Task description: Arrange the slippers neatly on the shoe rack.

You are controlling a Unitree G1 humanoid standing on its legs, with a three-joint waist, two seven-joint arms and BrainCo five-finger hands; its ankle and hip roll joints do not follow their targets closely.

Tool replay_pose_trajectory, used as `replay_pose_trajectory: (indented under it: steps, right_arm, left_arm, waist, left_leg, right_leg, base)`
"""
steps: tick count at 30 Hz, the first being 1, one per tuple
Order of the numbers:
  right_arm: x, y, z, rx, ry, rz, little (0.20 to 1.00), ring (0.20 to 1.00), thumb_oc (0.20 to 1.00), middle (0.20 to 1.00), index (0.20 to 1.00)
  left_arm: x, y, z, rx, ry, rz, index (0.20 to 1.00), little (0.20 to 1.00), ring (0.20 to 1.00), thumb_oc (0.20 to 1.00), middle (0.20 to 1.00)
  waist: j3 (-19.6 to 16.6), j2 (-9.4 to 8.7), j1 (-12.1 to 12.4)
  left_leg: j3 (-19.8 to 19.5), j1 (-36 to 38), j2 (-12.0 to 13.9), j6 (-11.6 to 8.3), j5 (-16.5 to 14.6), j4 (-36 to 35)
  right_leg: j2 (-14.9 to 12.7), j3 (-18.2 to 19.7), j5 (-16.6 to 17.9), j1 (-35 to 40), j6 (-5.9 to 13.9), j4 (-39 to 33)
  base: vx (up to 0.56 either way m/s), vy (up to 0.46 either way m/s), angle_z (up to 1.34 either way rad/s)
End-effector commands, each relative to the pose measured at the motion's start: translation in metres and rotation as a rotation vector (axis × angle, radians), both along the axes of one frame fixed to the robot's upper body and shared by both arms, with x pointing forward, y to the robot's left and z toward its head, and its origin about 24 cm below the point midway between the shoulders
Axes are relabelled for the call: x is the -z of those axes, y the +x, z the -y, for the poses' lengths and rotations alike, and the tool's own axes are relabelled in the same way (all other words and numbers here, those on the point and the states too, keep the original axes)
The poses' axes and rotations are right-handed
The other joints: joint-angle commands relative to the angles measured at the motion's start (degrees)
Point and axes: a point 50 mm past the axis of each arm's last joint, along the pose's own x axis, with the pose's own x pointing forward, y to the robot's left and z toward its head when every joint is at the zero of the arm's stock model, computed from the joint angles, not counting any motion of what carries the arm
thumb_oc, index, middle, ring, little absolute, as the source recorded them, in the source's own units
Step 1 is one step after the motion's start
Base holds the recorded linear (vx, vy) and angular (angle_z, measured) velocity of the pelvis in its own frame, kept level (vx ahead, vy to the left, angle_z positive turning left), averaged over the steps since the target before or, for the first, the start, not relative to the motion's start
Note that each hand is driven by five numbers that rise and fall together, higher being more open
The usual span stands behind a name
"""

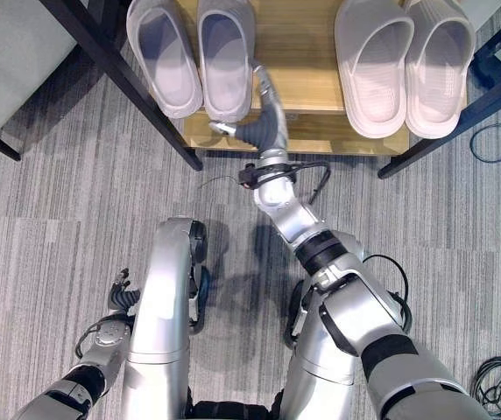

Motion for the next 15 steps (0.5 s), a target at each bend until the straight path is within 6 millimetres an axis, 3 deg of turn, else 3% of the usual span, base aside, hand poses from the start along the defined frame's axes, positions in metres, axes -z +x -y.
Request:
replay_pose_trajectory:
  steps: [1,4,8,9,11,12,13,14,15]
  right_arm:
    - [-0.045,-0.021,-0.003,0.055,0.013,0.286,1.000,1.000,1.000,1.000,1.000]
    - [-0.039,-0.032,0.016,0.065,0.058,0.313,1.000,1.000,1.000,1.000,1.000]
    - [-0.025,-0.038,0.025,0.029,0.066,0.277,1.000,1.000,1.000,1.000,1.000]
    - [0.000,-0.052,0.024,-0.106,0.119,0.197,1.000,1.000,1.000,1.000,1.000]
    - [0.038,-0.071,0.035,-0.139,0.092,0.101,1.000,1.000,1.000,1.000,1.000]
    - [0.047,-0.071,0.042,-0.103,0.117,0.089,1.000,1.000,1.000,1.000,1.000]
    - [0.057,-0.085,0.051,-0.089,0.104,0.066,1.000,1.000,1.000,1.000,1.000]
    - [0.083,-0.093,0.064,-0.043,0.132,-0.025,1.000,1.000,1.000,1.000,1.000]
    - [0.091,-0.104,0.079,0.023,0.044,-0.034,1.000,1.000,1.000,1.000,1.000]
  left_arm:
    - [-0.003,-0.004,0.012,0.044,0.006,0.051,1.000,1.000,1.000,1.000,1.000]
    - [-0.005,-0.003,0.011,0.027,-0.027,0.071,1.000,1.000,1.000,1.000,1.000]
    - [-0.007,-0.002,0.012,0.030,-0.043,0.086,1.000,1.000,1.000,1.000,1.000]
    - [-0.012,0.003,0.016,0.037,-0.067,0.119,1.000,1.000,1.000,1.000,1.000]
    - [-0.013,0.003,0.018,0.039,-0.068,0.124,1.000,1.000,1.000,1.000,1.000]
    - [-0.008,-0.008,0.008,0.073,0.002,0.113,1.000,1.000,1.000,1.000,1.000]
    - [-0.005,-0.011,0.005,-0.005,-0.087,0.094,1.000,1.000,1.000,1.000,1.000]
    - [0.004,-0.013,0.012,0.033,-0.072,0.051,1.000,1.000,1.000,1.000,1.000]
    - [0.004,-0.015,0.002,0.011,-0.045,0.034,1.000,1.000,1.000,1.000,1.000]
  waist:
    - [-2.2,-0.36,2.0]
    - [-2.2,-0.37,1.3]
    - [-2.2,-0.35,0.6]
    - [-2.3,-0.71,-0.3]
    - [-3.3,-1.40,-1.6]
    - [-4.5,-1.40,-1.5]
    - [-5.6,-1.60,-1.8]
    - [-8.1,-2.19,-3.1]
    - [-9.7,-2.15,-3.6]
  left_leg:
    - [-6.4,-2.0,-3.1,-1.51,1.0,-2.9]
    - [-6.2,-2.0,-3.3,-1.51,1.3,-2.1]
    - [-6.3,-2.0,-3.5,-1.55,1.8,-1.6]
    - [-6.6,-2.0,-3.7,-1.65,2.6,-1.2]
    - [-6.7,-2.0,-3.8,-1.64,3.6,-2.2]
    - [-6.6,-2.0,-3.9,-1.68,4.0,-3.4]
    - [-6.5,-2.0,-3.5,-1.58,4.3,-5.0]
    - [-6.6,-2.0,-3.3,-1.47,4.6,-6.9]
    - [-6.6,-2.0,-2.8,-1.49,5.1,-8.6]
  right_leg:
    - [0.2,6.4,7.0,-1.1,-2.04,0.2]
    - [0.5,6.6,7.2,-0.9,-1.46,0.5]
    - [0.8,6.5,7.6,-0.2,-0.69,0.7]
    - [0.5,6.3,7.9,0.8,0.08,0.2]
    - [0.0,5.6,8.3,1.6,0.37,-1.4]
    - [0.0,5.5,8.5,1.8,0.46,-2.5]
    - [-0.2,5.1,8.7,2.3,0.61,-4.2]
    - [-0.4,4.5,8.9,2.7,1.01,-7.0]
    - [-0.7,4.3,9.1,3.3,1.42,-8.9]
  base:
    - [0.00,0.000,0.00]
    - [0.00,0.000,0.00]
    - [0.00,0.000,0.00]
    - [-0.04,-0.012,0.01]
    - [-0.06,-0.006,-0.01]
    - [-0.04,-0.001,-0.04]
    - [-0.03,0.034,-0.07]
    - [-0.02,0.038,-0.03]
    - [0.00,0.079,-0.04]
